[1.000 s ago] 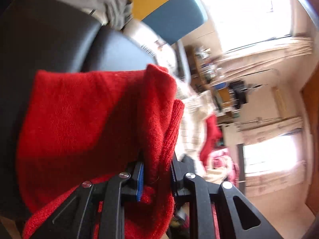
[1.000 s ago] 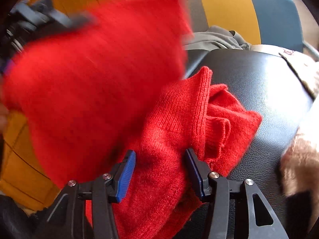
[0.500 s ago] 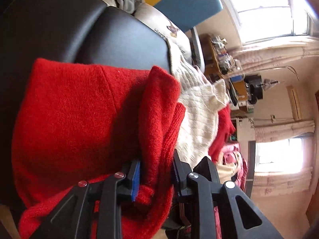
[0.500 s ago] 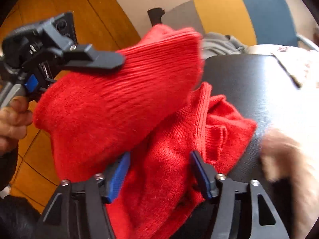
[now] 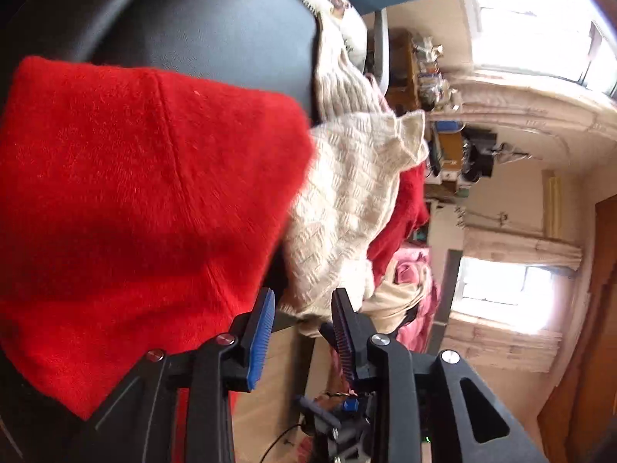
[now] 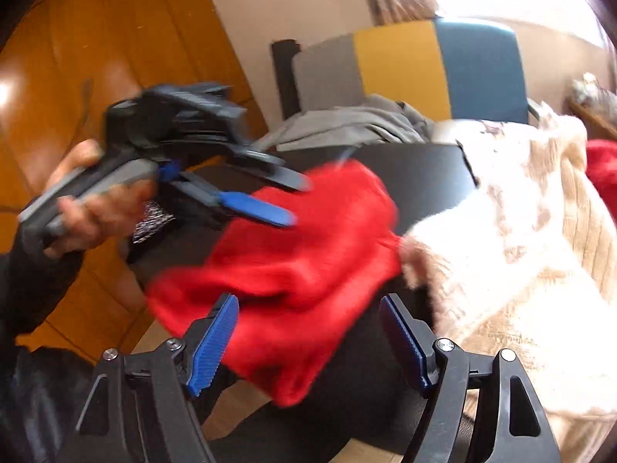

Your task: Fold clothes

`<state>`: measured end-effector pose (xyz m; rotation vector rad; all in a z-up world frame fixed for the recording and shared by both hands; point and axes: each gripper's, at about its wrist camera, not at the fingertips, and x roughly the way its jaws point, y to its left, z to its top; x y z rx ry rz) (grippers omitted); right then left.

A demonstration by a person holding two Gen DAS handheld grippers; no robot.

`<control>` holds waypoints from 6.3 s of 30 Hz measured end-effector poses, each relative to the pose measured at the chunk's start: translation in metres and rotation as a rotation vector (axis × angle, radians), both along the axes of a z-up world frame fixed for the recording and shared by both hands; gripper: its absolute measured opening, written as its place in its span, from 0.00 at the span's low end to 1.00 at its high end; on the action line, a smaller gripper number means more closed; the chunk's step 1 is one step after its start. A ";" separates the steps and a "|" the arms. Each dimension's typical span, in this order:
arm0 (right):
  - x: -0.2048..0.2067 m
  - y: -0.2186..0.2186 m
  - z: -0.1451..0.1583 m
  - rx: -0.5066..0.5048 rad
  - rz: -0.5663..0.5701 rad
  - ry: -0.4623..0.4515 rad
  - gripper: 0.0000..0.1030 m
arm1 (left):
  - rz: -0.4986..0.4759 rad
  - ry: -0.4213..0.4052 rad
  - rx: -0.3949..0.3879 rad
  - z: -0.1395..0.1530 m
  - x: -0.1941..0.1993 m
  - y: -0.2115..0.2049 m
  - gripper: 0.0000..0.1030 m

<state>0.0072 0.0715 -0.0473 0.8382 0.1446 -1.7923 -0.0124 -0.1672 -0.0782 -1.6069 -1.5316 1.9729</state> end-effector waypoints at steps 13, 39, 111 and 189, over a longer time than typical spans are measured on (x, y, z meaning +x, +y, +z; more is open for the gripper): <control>0.056 -0.059 -0.015 0.005 0.268 -0.199 0.82 | 0.008 0.257 -0.336 0.023 0.050 -0.036 0.29; -0.001 -0.002 -0.010 -0.081 -0.125 -0.301 0.87 | -0.092 0.409 -0.514 -0.020 0.063 -0.035 0.27; -0.040 -0.028 -0.065 0.015 -0.371 -0.369 0.93 | -0.053 0.412 -0.418 -0.066 0.084 -0.092 0.48; 0.201 -0.602 -0.010 0.048 0.872 0.272 0.57 | 0.917 0.010 -1.010 0.006 0.387 -0.429 0.46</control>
